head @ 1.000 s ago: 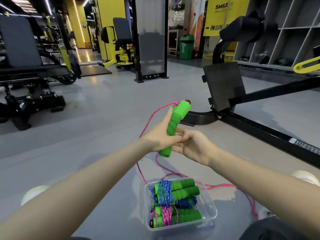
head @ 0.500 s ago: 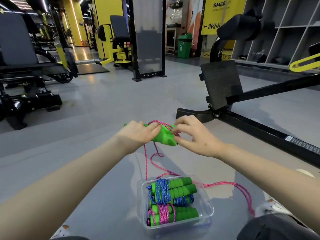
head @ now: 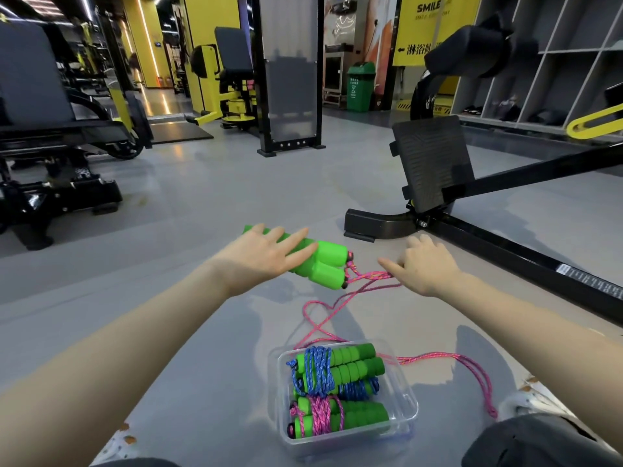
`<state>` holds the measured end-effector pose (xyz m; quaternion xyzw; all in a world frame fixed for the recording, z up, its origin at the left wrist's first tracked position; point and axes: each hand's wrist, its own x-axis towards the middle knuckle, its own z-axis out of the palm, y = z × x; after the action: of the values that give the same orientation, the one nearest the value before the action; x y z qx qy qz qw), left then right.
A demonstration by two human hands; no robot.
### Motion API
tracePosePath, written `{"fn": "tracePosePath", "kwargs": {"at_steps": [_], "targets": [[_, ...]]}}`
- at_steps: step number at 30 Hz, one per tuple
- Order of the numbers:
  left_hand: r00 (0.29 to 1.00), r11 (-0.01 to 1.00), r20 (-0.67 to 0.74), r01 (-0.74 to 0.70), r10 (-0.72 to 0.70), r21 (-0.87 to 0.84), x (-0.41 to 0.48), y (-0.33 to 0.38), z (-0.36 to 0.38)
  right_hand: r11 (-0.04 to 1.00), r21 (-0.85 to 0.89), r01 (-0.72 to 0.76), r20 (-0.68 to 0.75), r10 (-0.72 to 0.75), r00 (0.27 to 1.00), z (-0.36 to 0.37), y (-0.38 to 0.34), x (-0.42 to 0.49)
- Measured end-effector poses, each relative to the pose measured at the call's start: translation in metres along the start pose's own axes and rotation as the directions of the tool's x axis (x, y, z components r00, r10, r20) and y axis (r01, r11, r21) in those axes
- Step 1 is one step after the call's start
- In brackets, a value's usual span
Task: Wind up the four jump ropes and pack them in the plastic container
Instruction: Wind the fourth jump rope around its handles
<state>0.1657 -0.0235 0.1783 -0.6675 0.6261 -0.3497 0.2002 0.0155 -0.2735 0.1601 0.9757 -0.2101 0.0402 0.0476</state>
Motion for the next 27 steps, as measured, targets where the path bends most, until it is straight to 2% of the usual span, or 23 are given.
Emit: {"fn": "tracePosePath", "kwargs": {"at_steps": [1, 2, 5, 7, 10, 12, 14, 18, 22, 27], "targets": [[1.0, 1.0, 0.016, 0.007, -0.007, 0.001, -0.004, -0.002, 0.001, 1.0, -0.015, -0.022, 0.014, 0.023, 1.0, 0.002, 0.003, 0.0], [1.0, 1.0, -0.001, -0.006, 0.006, -0.001, -0.006, -0.002, 0.003, 0.999, 0.03, 0.025, -0.018, -0.024, 1.0, 0.003, 0.003, -0.001], [0.994, 0.996, -0.071, -0.078, 0.081, 0.044, -0.001, 0.007, 0.002, 0.906, 0.23, 0.355, -0.178, -0.319, 0.931, -0.006, -0.015, -0.008], [0.989, 0.996, -0.125, -0.08, 0.083, 0.028, 0.007, 0.015, -0.002, 0.874, 0.208, 0.439, -0.156, -0.413, 0.897, -0.006, -0.038, -0.013], [0.984, 0.996, -0.18, 0.005, 0.011, 0.091, 0.014, 0.025, -0.009, 0.913, 0.159, 0.375, -0.227, -0.336, 0.914, 0.007, -0.063, -0.02], [0.975, 0.993, -0.223, 0.047, -0.022, 0.11, 0.012, 0.028, -0.009, 0.922, 0.24, 0.305, -0.306, -0.226, 0.925, 0.007, -0.067, -0.023], [0.961, 0.991, -0.275, 0.062, -0.028, 0.115, 0.011, 0.027, -0.008, 0.907, 0.291, 0.303, -0.348, -0.194, 0.917, 0.002, -0.067, -0.024], [0.938, 0.989, -0.343, 0.089, -0.044, 0.117, 0.009, 0.027, -0.004, 0.912, 0.26, 0.317, -0.357, -0.215, 0.909, -0.001, -0.061, -0.02], [0.964, 0.991, -0.254, 0.104, -0.078, 0.088, 0.006, 0.026, -0.003, 0.916, 0.221, 0.335, -0.351, -0.246, 0.903, -0.004, -0.056, -0.018], [0.974, 0.998, -0.225, 0.034, -0.019, 0.059, -0.001, 0.031, 0.002, 0.881, 0.241, 0.407, -0.328, -0.321, 0.889, 0.004, -0.049, -0.016]]}}
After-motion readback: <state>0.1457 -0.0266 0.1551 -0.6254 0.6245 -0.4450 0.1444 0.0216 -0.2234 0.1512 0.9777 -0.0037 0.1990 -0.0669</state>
